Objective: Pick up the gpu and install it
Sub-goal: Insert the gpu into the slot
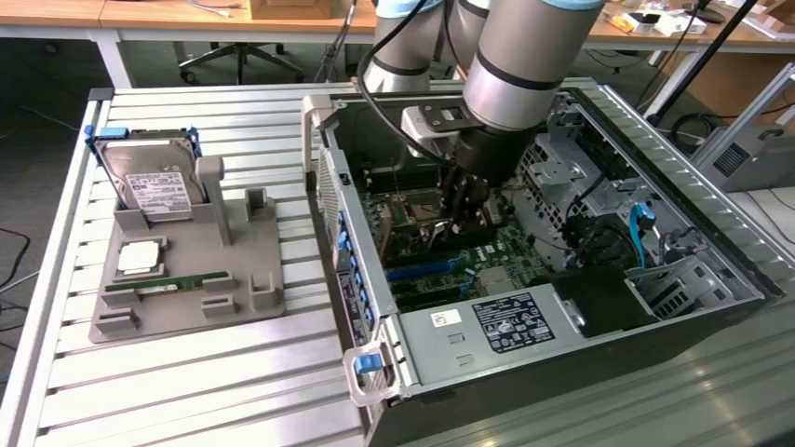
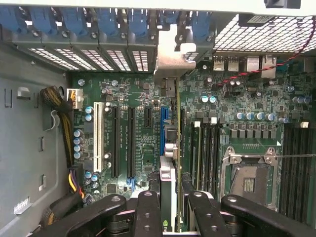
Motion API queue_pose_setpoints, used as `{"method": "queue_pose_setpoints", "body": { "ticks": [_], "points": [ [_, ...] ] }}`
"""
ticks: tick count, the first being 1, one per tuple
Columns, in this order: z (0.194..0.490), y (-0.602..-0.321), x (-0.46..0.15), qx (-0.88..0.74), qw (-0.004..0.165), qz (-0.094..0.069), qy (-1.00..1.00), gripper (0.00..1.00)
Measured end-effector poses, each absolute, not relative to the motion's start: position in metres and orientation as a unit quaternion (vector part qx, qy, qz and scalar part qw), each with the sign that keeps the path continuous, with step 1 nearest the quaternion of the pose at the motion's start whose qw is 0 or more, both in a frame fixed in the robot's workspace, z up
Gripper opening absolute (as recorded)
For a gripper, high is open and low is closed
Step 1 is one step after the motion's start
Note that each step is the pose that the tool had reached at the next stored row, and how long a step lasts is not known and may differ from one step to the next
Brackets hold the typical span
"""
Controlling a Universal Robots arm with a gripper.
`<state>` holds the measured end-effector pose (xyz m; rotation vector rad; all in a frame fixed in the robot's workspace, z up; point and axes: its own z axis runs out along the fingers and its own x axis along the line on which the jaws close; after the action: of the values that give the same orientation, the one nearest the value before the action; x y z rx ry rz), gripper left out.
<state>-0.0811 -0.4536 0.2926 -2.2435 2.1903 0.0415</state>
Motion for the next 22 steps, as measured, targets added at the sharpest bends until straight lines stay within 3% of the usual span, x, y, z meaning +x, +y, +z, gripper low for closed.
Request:
{"method": "queue_pose_setpoints", "body": {
  "ticks": [22],
  "points": [
    [0.265, -0.457, -0.099, -0.715, 0.003, 0.013, 0.699, 0.27]
  ]
}}
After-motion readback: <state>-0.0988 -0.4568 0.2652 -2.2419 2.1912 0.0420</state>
